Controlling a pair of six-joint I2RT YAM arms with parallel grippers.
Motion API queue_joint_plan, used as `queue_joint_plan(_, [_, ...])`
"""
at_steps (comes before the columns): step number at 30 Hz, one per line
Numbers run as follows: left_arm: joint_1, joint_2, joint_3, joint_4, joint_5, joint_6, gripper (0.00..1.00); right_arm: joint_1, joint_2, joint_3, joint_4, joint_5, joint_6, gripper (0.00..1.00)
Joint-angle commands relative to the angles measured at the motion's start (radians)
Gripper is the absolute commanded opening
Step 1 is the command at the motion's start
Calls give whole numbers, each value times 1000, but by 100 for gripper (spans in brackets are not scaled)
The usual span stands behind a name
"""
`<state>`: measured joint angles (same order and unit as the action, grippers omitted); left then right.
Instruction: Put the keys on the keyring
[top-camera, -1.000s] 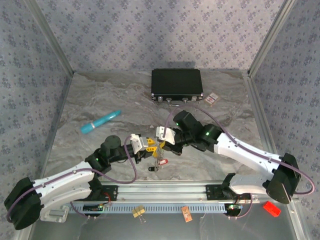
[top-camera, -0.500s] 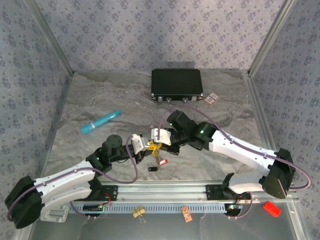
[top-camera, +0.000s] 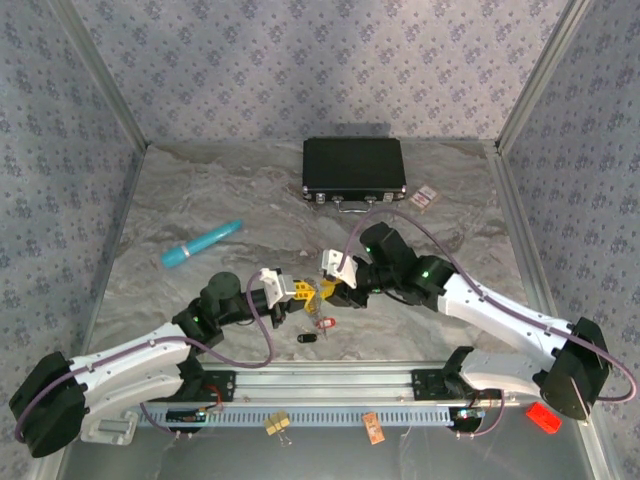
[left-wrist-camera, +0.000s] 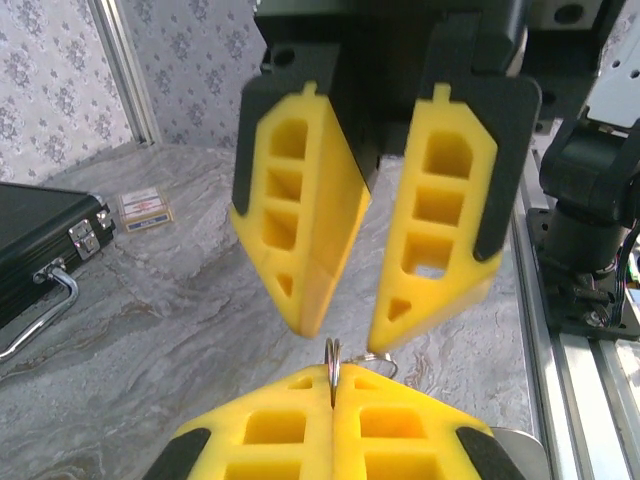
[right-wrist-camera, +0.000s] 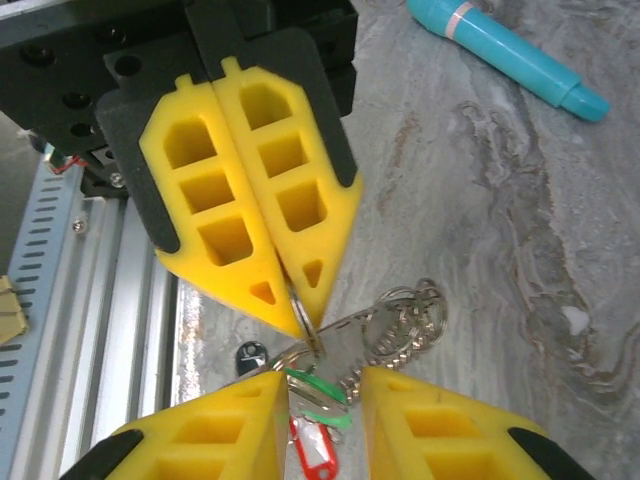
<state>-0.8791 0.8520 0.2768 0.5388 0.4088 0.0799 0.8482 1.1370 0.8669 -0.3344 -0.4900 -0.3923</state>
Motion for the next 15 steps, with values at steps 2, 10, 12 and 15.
queue_joint_plan(2, [-5,1,-10,127,38,-35,0,-6,-5,-24,74,-54,53,27])
queue_joint_plan(10, [-6,13,-10,147,47,-43,0,-9,-2,-32,102,-72,63,23])
queue_joint_plan(12, [-6,16,-9,149,51,-43,0,-11,-1,-30,109,-78,66,19])
queue_joint_plan(15, [-5,17,-11,153,53,-45,0,-12,2,-29,118,-87,67,11])
